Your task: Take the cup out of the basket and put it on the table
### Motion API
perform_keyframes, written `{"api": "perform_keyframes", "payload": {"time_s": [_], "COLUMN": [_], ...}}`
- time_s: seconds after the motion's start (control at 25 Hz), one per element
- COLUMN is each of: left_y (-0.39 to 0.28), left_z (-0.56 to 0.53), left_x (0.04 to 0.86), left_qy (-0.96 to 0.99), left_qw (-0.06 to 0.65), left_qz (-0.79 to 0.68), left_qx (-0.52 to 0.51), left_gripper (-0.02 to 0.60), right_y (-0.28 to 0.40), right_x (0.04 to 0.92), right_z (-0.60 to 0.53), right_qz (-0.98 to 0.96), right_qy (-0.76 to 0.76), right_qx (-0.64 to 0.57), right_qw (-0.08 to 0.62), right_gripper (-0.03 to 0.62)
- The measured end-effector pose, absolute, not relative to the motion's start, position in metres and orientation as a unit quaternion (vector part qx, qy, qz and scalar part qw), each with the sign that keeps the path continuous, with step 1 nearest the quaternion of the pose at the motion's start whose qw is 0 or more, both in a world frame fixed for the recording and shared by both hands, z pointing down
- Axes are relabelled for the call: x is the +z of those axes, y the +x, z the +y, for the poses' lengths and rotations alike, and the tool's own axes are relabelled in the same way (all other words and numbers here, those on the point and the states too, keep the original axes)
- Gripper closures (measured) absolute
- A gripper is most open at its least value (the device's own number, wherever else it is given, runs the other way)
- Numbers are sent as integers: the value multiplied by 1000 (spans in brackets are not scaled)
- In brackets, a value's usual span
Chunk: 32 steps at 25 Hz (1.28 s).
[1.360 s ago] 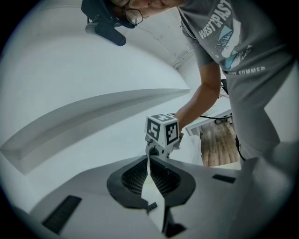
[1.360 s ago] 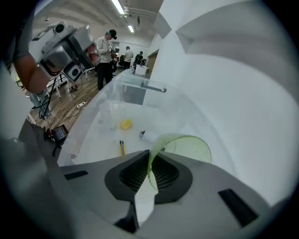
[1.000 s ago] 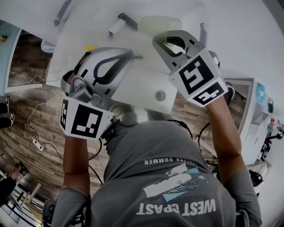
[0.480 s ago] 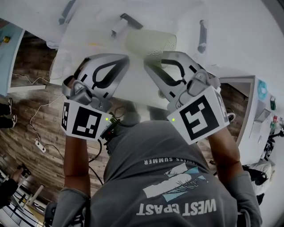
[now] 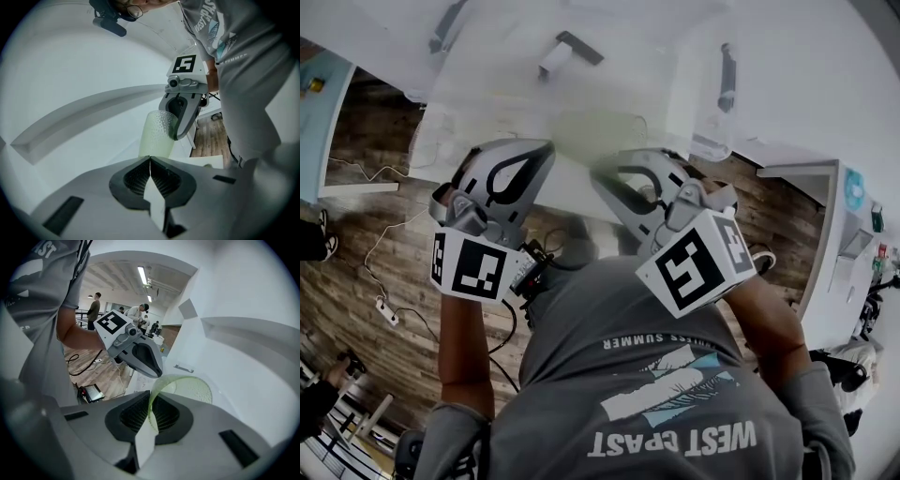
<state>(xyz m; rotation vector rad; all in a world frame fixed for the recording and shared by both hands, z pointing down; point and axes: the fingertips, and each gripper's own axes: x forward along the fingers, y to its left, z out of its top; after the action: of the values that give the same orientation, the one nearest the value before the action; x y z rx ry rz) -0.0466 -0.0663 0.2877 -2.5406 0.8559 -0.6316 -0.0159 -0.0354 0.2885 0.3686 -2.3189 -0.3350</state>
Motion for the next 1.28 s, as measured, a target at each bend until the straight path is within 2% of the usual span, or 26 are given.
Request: {"api": "perform_keyframes", "payload": {"time_s": [0.88,1.28], "left_y": [-68,-61], "left_z": [-37,-31], "left_x": [365,374], "left_qy": [-910,-914], "left_qw": [92,76], "left_qz": [322,317], "left_qx": [-243,-239], "left_gripper": [572,572], "right_y": [14,24], "right_x": [490,561], "right_z": [-30,-30], "right_qz": [-859,-816], "right_qy": [96,63], "right_qx": [-13,7], "right_qw": [504,574], "right_gripper": [568,566]}}
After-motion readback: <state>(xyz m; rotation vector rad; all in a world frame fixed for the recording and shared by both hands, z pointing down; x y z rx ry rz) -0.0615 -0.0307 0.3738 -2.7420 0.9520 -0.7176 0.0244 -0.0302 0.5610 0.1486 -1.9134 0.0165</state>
